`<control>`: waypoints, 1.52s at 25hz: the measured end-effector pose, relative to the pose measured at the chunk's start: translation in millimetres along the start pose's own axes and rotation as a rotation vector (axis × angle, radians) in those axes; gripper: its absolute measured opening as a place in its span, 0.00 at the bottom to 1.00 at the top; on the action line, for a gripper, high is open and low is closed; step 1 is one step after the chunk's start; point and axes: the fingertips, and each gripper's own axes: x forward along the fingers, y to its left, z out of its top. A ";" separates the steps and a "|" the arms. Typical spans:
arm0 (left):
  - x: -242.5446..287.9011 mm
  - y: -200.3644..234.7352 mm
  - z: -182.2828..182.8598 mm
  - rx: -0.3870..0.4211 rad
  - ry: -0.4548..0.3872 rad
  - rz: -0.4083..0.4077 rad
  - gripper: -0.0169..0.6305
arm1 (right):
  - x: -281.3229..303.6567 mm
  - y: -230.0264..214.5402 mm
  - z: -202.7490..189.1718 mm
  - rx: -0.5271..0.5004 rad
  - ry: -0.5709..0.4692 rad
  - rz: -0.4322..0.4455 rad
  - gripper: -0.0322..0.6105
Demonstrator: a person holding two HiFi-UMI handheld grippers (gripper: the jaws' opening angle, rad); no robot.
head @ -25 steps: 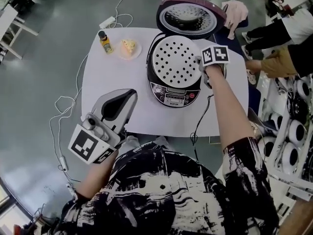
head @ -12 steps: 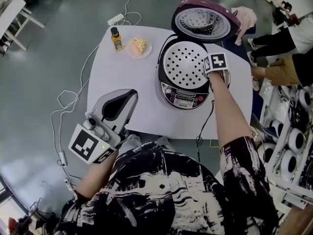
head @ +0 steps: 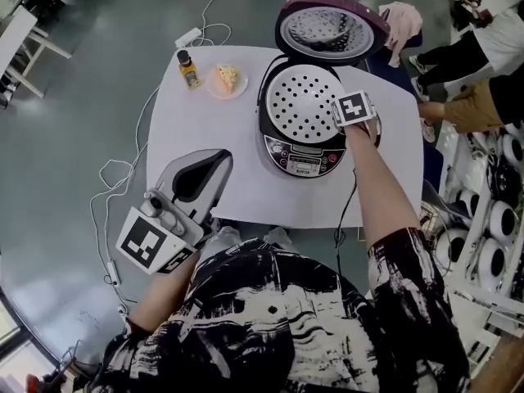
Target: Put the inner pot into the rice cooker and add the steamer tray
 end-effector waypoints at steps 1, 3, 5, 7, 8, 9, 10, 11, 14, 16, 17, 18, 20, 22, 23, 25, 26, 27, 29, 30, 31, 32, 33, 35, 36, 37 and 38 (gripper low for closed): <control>2.3 -2.7 1.2 0.002 0.001 -0.006 0.03 | -1.0 1.9 -0.8 -0.029 0.002 0.000 0.14; 7.4 -7.6 2.6 0.006 0.003 -0.016 0.03 | -0.1 2.9 -0.4 -0.111 -0.003 -0.012 0.26; 12.2 -11.9 2.3 0.009 0.005 -0.023 0.03 | 2.5 6.9 2.7 -0.158 -0.032 -0.002 0.34; 15.9 -16.1 0.6 0.012 0.008 -0.027 0.03 | 1.3 7.1 1.8 -0.147 -0.053 0.000 0.36; 17.4 -18.2 -0.4 0.013 0.009 -0.029 0.03 | -0.4 4.8 0.5 -0.123 -0.064 -0.002 0.37; 18.9 -20.1 -1.5 0.014 0.010 -0.030 0.03 | -3.4 2.0 0.9 -0.092 -0.089 -0.001 0.37; 20.6 -22.0 -2.7 0.015 0.011 -0.032 0.03 | -8.9 0.6 5.1 -0.061 -0.133 0.012 0.37; 22.8 -24.0 -3.9 0.016 0.012 -0.034 0.03 | -18.1 0.7 12.5 -0.032 -0.194 0.038 0.37; 33.5 -30.6 -5.0 0.022 0.015 -0.050 0.03 | -77.0 2.7 38.5 0.058 -0.441 0.143 0.36; 44.0 -34.6 -4.6 0.031 0.016 -0.064 0.03 | -140.4 5.6 49.6 0.123 -0.648 0.226 0.36; 49.9 -36.5 -4.8 0.036 0.017 -0.070 0.03 | -176.8 9.1 51.8 0.149 -0.761 0.278 0.35; 56.1 -38.5 -5.4 0.040 0.018 -0.078 0.03 | -214.4 14.7 51.5 0.166 -0.873 0.336 0.34; 69.2 -43.6 -7.2 0.047 0.023 -0.094 0.03 | -282.1 28.3 42.1 0.189 -1.044 0.440 0.29; 82.8 -51.1 -8.6 0.056 0.029 -0.113 0.03 | -325.1 39.7 22.8 0.198 -1.123 0.481 0.26; 89.1 -55.9 -9.5 0.060 0.031 -0.122 0.03 | -337.6 45.3 11.4 0.192 -1.138 0.480 0.25; 100.1 -66.4 -12.3 0.064 0.038 -0.139 0.03 | -352.1 53.9 -10.3 0.168 -1.150 0.442 0.16; 104.8 -71.7 -14.3 0.065 0.042 -0.146 0.03 | -356.8 55.8 -19.6 0.158 -1.159 0.413 0.14; 108.9 -76.5 -16.7 0.066 0.046 -0.152 0.03 | -360.4 56.9 -27.5 0.149 -1.171 0.386 0.12; 115.4 -84.6 -21.9 0.064 0.054 -0.160 0.03 | -363.6 58.1 -40.3 0.120 -1.184 0.348 0.11; 117.8 -88.1 -24.1 0.063 0.057 -0.160 0.03 | -362.8 57.5 -45.3 0.106 -1.179 0.336 0.11; 119.6 -91.1 -25.7 0.064 0.060 -0.159 0.03 | -361.0 55.8 -49.0 0.098 -1.171 0.328 0.09; 120.9 -93.4 -26.6 0.068 0.062 -0.158 0.03 | -359.0 53.2 -51.2 0.097 -1.164 0.322 0.07; 121.7 -95.0 -26.7 0.074 0.063 -0.156 0.03 | -357.4 50.2 -51.8 0.100 -1.161 0.317 0.06; 122.0 -97.7 -26.3 0.083 0.062 -0.151 0.03 | -356.2 45.0 -50.0 0.111 -1.167 0.314 0.05; 121.8 -99.1 -26.3 0.084 0.062 -0.148 0.03 | -356.0 43.3 -48.1 0.114 -1.171 0.316 0.05; 121.5 -100.7 -26.3 0.085 0.062 -0.145 0.03 | -355.9 42.4 -45.8 0.114 -1.174 0.318 0.05; 121.1 -102.2 -26.1 0.087 0.062 -0.143 0.03 | -355.6 42.5 -43.3 0.111 -1.176 0.320 0.05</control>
